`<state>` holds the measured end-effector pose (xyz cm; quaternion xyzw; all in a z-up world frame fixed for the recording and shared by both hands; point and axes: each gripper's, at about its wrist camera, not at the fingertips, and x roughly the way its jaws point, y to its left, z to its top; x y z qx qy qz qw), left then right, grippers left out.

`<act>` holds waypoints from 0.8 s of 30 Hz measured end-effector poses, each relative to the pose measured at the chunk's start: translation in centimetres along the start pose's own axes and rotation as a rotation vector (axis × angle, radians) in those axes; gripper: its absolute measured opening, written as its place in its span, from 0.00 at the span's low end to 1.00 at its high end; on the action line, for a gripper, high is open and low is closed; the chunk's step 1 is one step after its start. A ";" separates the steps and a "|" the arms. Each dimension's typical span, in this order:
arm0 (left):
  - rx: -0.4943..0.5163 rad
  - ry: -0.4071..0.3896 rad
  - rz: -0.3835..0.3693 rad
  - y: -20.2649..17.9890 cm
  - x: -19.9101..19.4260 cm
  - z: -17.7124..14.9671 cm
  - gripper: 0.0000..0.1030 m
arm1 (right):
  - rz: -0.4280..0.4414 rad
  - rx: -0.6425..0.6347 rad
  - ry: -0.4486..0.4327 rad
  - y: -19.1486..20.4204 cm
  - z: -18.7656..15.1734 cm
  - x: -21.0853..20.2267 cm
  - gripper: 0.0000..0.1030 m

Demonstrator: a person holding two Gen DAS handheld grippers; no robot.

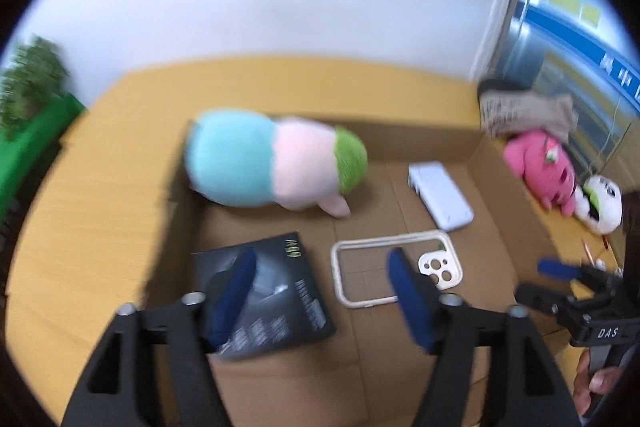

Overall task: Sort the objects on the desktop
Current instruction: 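Lower the phone case onto the box floor and open both grippers, then withdraw both grippers from the box back over the table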

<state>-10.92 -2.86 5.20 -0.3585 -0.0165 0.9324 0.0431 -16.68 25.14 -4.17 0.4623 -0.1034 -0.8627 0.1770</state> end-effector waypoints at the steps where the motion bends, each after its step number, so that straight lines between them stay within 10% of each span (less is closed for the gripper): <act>1: 0.014 -0.061 0.019 -0.4 -1.9 -0.6 0.78 | 0.014 0.019 -0.013 -0.1 -1.0 -0.8 1.00; 11: 0.027 -0.274 -0.047 -3.7 -9.9 -4.5 0.80 | -0.112 -0.096 -0.135 3.0 -5.4 -7.0 1.00; 24: 0.021 -0.251 -0.071 -4.3 -10.7 -6.1 0.80 | -0.070 -0.152 -0.158 3.8 -7.2 -9.4 1.00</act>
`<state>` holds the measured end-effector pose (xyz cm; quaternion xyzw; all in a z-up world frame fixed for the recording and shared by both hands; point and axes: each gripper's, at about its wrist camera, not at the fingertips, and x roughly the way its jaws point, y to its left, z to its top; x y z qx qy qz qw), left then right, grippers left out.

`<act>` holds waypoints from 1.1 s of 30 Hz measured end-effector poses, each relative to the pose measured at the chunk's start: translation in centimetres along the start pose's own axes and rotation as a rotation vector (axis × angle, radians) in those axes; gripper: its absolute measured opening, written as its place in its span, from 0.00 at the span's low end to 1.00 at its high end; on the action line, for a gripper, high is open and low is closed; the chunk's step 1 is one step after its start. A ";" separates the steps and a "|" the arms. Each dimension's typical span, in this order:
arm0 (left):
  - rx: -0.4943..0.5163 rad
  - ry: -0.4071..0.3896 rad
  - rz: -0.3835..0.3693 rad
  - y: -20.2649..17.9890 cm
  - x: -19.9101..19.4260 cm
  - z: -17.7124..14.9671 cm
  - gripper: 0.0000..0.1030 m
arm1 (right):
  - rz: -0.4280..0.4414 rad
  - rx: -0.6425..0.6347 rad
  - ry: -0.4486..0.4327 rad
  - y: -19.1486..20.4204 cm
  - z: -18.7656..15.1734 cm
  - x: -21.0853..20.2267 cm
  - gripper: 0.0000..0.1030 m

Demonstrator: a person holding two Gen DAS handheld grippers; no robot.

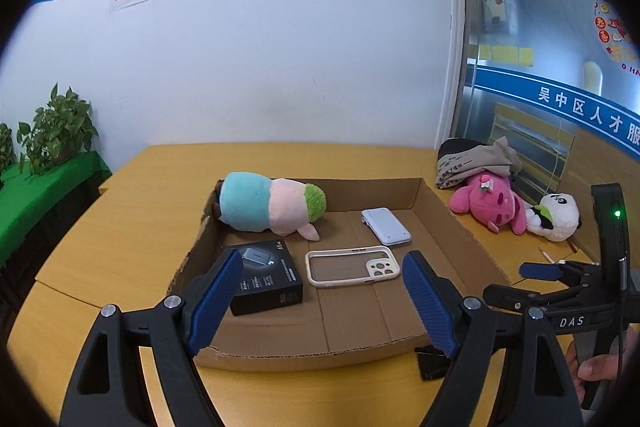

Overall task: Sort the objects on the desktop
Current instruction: 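Withdraw both grippers from the box back over the table, then move both grippers to the black sunglasses and close on the folded frame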

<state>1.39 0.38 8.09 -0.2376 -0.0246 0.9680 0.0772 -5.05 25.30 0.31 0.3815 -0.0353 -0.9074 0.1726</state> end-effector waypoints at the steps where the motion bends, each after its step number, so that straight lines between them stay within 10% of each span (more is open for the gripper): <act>1: 0.001 0.002 -0.005 0.0 0.0 -0.1 0.80 | 0.027 0.002 0.000 -0.2 -0.1 -0.1 1.00; 14: -0.020 0.245 -0.062 1.0 3.1 -7.1 0.80 | 0.077 0.034 0.245 -8.4 -7.6 5.6 1.00; 28: -0.035 0.373 -0.105 1.3 5.4 -10.8 0.80 | 0.238 -0.047 0.325 -0.8 -12.2 5.1 1.00; 33: -0.130 0.441 -0.208 1.3 7.3 -11.7 0.80 | 0.150 -0.160 0.339 1.7 -13.3 3.7 1.00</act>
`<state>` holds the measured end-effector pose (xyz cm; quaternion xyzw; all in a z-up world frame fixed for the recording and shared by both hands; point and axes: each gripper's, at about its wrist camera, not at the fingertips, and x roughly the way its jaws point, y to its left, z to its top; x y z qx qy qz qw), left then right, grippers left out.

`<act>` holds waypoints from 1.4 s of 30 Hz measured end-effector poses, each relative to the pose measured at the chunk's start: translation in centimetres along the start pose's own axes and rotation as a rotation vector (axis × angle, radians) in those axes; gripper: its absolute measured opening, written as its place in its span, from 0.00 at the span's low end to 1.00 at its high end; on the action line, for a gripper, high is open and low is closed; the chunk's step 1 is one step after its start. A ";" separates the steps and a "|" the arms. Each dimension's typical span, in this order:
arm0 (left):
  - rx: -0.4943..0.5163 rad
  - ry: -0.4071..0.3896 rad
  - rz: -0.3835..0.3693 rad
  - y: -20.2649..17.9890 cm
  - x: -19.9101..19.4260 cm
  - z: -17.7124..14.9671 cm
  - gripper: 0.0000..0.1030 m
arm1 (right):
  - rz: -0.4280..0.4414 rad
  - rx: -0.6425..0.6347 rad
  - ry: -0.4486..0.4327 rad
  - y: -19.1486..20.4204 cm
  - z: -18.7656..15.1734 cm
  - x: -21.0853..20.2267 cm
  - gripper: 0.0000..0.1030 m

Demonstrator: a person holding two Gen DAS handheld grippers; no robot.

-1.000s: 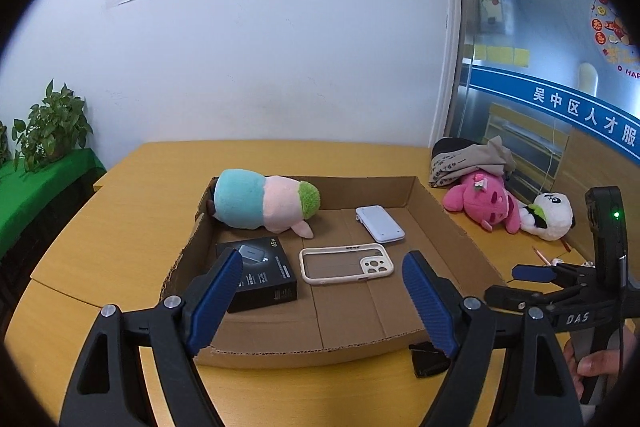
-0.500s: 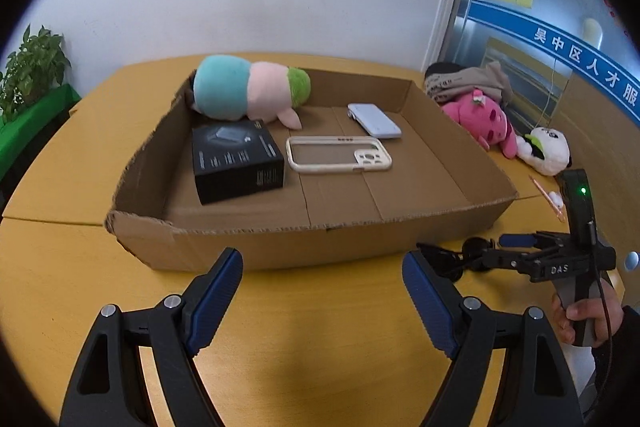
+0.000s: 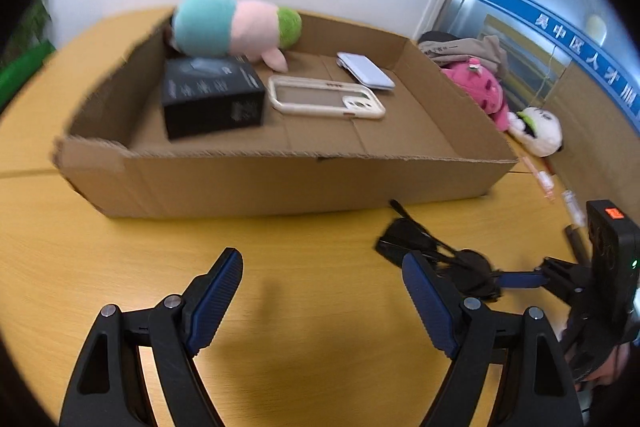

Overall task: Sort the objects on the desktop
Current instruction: 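Move both grippers to the black sunglasses and close on the folded frame, then lift the sunglasses with both grippers and carry them over the box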

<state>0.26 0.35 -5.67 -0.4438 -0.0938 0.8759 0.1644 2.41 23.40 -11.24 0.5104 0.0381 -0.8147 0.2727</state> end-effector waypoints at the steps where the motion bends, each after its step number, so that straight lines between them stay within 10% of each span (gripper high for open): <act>1: -0.021 0.025 -0.012 0.0 0.7 0.1 0.80 | -0.020 -0.003 -0.003 0.0 0.2 -0.1 1.00; 16: -0.184 0.208 -0.331 -3.6 7.6 0.5 0.78 | -0.154 -0.147 0.027 0.7 1.7 2.9 0.93; 19: -0.183 0.200 -0.338 -4.2 8.0 0.5 0.71 | -0.170 -0.142 -0.002 1.4 1.1 2.5 0.77; 21: -0.190 0.225 -0.339 -4.4 8.6 0.3 0.36 | -0.178 -0.124 -0.021 1.2 1.0 2.1 0.63; 42: -0.103 0.060 -0.347 -6.4 1.1 2.3 0.31 | -0.153 -0.058 -0.172 3.8 1.0 -2.8 0.59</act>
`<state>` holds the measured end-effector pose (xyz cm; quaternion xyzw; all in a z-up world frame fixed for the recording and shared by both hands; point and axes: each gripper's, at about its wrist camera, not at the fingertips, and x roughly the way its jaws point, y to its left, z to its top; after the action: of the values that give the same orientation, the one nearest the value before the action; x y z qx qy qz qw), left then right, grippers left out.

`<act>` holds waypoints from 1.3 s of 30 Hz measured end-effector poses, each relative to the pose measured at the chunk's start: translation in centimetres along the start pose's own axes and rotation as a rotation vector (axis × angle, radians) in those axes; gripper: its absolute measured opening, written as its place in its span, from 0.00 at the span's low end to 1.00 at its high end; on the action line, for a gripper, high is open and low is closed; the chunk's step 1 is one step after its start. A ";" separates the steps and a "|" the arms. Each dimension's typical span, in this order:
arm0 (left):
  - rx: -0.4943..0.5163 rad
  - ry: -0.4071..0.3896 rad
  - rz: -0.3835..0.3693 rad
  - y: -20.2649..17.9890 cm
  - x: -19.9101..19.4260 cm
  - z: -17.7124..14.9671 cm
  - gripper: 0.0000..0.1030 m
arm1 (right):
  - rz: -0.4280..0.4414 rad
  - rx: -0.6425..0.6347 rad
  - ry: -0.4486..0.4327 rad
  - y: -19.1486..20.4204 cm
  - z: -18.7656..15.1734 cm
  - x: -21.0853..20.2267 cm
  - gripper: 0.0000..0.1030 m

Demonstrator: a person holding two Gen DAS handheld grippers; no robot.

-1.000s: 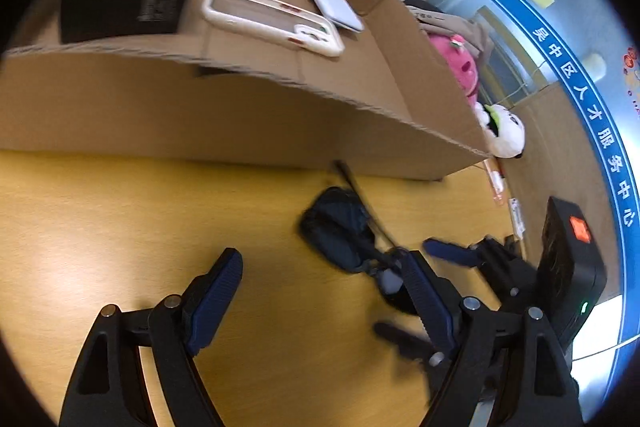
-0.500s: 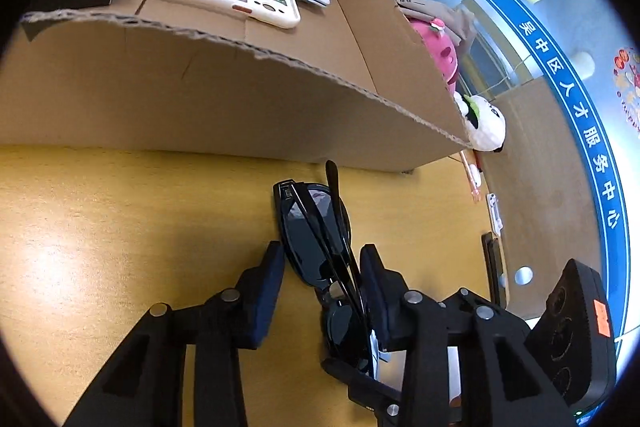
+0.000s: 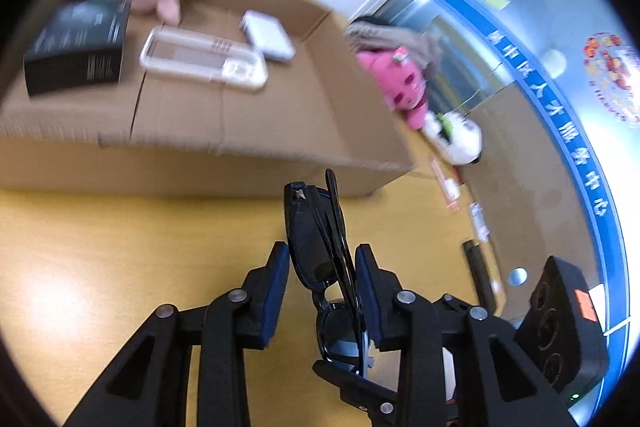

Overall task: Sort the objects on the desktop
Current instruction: 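Lift the sunglasses with both grippers and carry them over the box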

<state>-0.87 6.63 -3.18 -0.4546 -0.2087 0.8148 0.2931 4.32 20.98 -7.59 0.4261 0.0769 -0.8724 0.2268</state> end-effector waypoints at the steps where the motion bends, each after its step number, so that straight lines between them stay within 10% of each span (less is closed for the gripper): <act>1: 0.012 -0.013 -0.005 -0.5 -0.5 0.3 0.31 | -0.001 0.003 -0.018 0.0 0.3 -0.6 0.59; 18: 0.168 -0.078 -0.070 -6.1 -1.1 14.2 0.28 | -0.037 0.023 -0.199 -5.2 11.7 -5.0 0.59; 39: -0.056 0.162 -0.052 3.8 13.5 20.1 0.21 | 0.070 0.215 0.106 -15.9 16.6 10.9 0.59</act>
<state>-24.90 11.36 -3.74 -0.5216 -0.2188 0.7611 0.3175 -20.64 26.02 -6.62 0.4959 -0.0199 -0.8434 0.2056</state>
